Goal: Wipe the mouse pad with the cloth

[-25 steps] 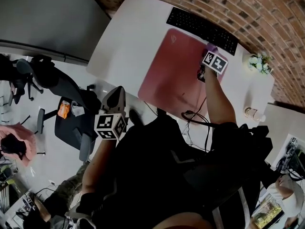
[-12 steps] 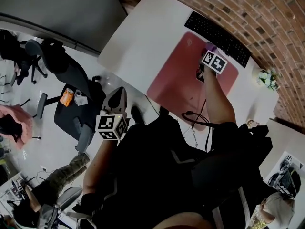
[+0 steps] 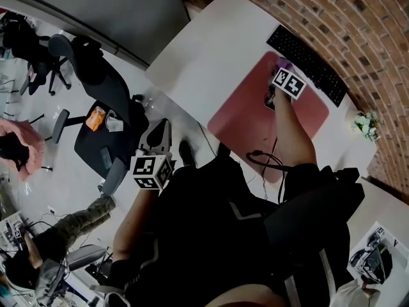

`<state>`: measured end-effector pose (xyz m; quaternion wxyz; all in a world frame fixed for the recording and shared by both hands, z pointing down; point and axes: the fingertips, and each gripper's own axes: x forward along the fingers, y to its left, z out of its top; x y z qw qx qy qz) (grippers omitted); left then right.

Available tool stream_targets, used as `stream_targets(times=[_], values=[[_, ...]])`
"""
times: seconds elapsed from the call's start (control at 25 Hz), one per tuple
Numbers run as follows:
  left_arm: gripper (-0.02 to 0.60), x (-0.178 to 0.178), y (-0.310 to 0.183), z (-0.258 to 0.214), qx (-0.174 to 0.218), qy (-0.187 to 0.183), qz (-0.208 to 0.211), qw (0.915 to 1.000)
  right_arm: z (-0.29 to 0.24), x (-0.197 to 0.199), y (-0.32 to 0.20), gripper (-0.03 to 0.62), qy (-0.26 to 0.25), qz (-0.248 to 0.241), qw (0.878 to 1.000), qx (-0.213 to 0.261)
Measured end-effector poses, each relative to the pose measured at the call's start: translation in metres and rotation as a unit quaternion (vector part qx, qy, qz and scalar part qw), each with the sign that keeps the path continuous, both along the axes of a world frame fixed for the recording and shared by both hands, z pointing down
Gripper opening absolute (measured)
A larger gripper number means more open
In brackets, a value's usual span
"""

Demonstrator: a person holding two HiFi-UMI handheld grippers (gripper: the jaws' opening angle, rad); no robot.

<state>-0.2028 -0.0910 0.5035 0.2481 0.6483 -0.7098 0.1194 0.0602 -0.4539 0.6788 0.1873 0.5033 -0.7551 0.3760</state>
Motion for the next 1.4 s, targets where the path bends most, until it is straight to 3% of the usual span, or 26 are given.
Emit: stream_targets(times=[0.48, 0.76, 1.0, 1.24, 1.4], values=[[0.002, -0.015, 0.019, 0.0, -0.003, -0.003, -0.034, 0.9994, -0.001, -0.06, -0.003, 0.06, -0.015, -0.053, 0.998, -0.003], [0.002, -0.02, 0.024, 0.0, -0.001, -0.005, -0.031, 0.9995, -0.012, -0.085, 0.004, 0.06, -0.057, -0.08, 0.995, 0.008], [0.002, -0.021, 0.011, -0.009, 0.013, -0.003, 0.003, 0.9999, -0.063, -0.068, 0.004, 0.06, -0.121, -0.014, 0.991, 0.048], [0.002, -0.01, -0.005, -0.02, 0.038, -0.005, 0.057, 0.9976, -0.125, -0.052, 0.032, 0.06, -0.128, -0.031, 0.986, 0.106], [0.002, 0.014, -0.027, -0.028, 0.058, -0.001, 0.129, 0.99, -0.167, -0.034, 0.064, 0.06, -0.101, -0.059, 0.982, 0.147]])
